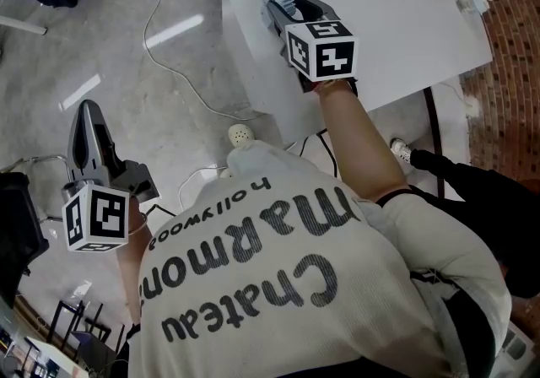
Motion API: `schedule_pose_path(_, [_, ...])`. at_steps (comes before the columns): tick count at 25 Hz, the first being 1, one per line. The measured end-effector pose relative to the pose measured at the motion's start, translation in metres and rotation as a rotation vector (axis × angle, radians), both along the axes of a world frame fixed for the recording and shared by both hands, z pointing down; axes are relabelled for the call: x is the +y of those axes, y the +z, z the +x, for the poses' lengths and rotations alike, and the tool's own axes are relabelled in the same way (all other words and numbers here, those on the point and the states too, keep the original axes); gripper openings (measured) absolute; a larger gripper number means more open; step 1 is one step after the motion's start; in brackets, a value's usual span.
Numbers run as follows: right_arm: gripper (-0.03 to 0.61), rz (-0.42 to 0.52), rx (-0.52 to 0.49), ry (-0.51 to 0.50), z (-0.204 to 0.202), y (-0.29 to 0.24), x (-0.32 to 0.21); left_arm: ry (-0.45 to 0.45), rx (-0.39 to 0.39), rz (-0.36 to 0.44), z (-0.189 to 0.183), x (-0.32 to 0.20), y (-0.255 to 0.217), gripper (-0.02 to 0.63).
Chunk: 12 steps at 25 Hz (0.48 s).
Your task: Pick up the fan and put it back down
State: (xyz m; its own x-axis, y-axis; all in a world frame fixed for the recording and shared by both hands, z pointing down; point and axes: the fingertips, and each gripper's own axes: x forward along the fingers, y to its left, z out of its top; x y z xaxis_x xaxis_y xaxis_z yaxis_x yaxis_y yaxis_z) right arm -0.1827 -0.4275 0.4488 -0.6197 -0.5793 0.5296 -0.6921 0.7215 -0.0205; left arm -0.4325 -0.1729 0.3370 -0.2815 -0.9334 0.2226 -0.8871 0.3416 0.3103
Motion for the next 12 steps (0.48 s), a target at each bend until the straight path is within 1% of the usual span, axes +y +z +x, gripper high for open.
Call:
schedule_pose_path(7, [0.184, -0.008, -0.001, 0.016, 0.005, -0.001, 0.001, -0.005, -0.009, -0.003, 0.007, 0.003, -0.004, 0.002])
schedule_pose_path(12, [0.186, 0.008, 0.019, 0.012, 0.007, 0.000, 0.000, -0.015, -0.017, 0.000, 0.011, 0.004, -0.004, 0.002])
